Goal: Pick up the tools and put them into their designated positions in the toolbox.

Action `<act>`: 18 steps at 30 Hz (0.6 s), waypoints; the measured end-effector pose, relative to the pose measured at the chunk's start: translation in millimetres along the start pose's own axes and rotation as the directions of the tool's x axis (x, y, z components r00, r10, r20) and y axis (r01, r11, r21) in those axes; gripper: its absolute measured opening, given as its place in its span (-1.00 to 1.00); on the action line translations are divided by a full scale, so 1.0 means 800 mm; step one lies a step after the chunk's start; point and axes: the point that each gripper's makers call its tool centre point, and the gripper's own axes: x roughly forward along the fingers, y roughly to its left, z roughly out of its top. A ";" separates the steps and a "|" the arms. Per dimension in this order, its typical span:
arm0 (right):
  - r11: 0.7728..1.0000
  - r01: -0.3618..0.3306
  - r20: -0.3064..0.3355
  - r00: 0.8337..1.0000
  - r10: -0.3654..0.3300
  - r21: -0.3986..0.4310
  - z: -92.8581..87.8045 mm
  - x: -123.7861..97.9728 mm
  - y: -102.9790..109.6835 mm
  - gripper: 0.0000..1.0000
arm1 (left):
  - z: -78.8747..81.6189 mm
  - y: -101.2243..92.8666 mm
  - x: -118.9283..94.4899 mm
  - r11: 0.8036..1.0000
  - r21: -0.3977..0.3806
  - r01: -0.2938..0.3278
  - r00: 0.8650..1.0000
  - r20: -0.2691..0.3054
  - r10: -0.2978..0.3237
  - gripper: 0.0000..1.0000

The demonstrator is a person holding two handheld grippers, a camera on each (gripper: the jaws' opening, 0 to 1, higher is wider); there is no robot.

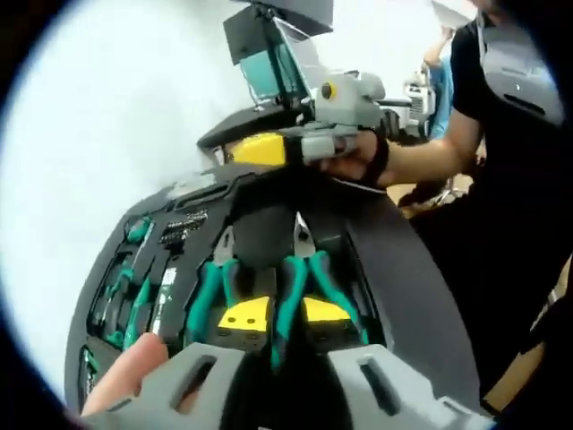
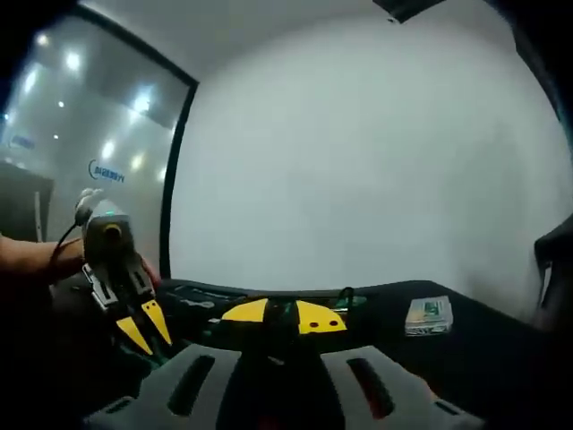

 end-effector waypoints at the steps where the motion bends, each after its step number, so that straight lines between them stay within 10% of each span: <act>1: 1.000 0.002 0.000 1.000 -0.002 -0.001 0.000 0.000 -0.001 -0.84 | 0.001 0.000 0.000 1.000 -0.004 0.002 1.000 0.001 -0.002 -0.71; 18: 1.000 0.009 -0.011 1.000 -0.010 -0.028 -0.002 0.001 0.003 -0.86 | 0.010 0.007 0.018 0.995 -0.100 -0.028 1.000 0.000 0.028 -0.90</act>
